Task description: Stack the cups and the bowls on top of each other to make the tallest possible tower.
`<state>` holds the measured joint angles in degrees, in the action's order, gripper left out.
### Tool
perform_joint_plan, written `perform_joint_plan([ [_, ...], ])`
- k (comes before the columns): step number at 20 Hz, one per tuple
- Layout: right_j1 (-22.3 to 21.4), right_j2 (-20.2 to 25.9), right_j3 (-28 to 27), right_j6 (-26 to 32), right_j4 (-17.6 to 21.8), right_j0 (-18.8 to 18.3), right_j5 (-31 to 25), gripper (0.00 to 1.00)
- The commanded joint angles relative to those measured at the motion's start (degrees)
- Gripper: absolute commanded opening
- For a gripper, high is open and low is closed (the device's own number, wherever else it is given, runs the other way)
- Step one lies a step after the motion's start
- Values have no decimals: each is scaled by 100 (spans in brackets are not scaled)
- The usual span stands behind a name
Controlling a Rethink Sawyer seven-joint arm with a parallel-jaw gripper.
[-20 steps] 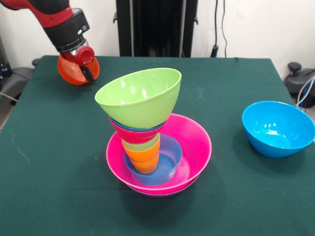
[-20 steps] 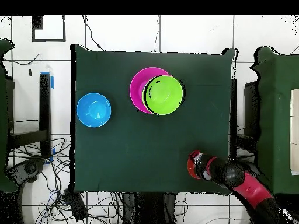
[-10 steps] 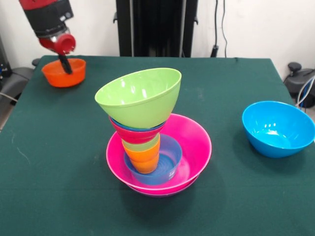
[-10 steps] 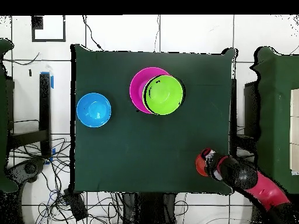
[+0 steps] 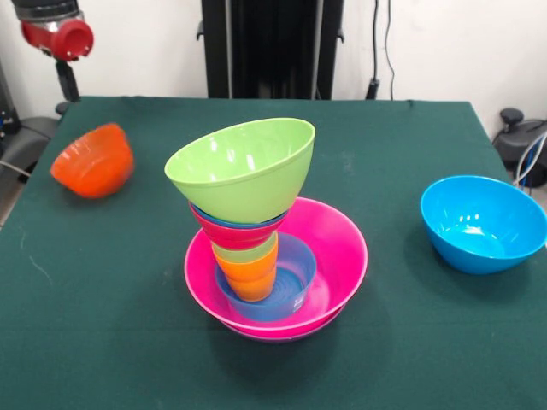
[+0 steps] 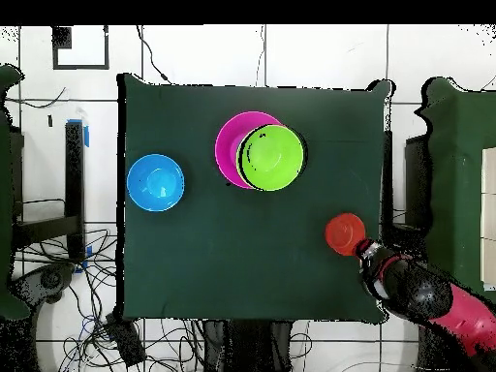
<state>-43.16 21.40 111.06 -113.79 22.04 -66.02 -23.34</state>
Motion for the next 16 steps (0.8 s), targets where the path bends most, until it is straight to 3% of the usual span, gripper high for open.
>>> perform_joint_plan([
  [1,-153,382,512,-76,-192,393,-351,0],
  [11,196,414,774,-370,-257,370,296,0],
  [16,196,407,739,-325,-225,374,281,0],
])
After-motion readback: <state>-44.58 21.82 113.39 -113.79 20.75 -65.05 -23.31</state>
